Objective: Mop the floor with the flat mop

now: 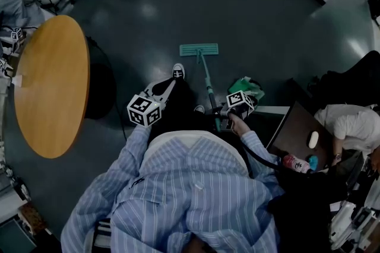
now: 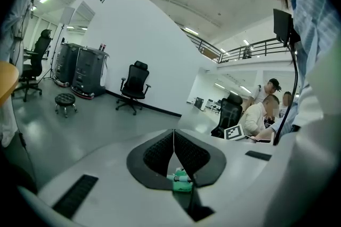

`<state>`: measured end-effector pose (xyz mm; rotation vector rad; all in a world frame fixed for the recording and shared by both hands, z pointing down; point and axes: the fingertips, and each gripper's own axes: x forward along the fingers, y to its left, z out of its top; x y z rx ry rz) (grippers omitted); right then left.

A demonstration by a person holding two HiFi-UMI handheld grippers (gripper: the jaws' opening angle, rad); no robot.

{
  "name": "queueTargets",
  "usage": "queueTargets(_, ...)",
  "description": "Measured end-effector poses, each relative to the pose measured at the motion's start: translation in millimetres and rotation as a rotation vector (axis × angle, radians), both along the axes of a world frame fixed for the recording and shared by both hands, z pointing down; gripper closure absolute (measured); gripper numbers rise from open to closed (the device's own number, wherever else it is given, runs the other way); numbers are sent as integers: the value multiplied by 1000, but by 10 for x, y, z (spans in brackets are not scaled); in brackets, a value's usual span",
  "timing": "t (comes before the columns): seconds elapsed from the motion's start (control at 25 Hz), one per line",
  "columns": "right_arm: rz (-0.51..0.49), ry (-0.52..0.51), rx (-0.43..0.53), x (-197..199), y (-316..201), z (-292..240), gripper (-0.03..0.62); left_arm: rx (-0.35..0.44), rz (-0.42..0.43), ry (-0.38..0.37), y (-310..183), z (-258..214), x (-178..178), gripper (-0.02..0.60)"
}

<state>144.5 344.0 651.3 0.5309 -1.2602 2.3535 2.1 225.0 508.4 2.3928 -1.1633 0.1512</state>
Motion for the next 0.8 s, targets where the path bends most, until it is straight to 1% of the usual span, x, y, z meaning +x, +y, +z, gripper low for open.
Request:
queueTargets(0.48, 45, -21, -3, -69, -189, -9, 553, -4, -16, -3, -129, -18, -78, 574)
queueTargets(0.64, 77, -35, -14, -135, -342, -38, 553, -7, -20, -9, -257, -23, -151, 574)
queueTargets(0.8, 92, -46, -17, -166, -501, -76, 553, 0, -47, 7, -407, -99, -208, 574)
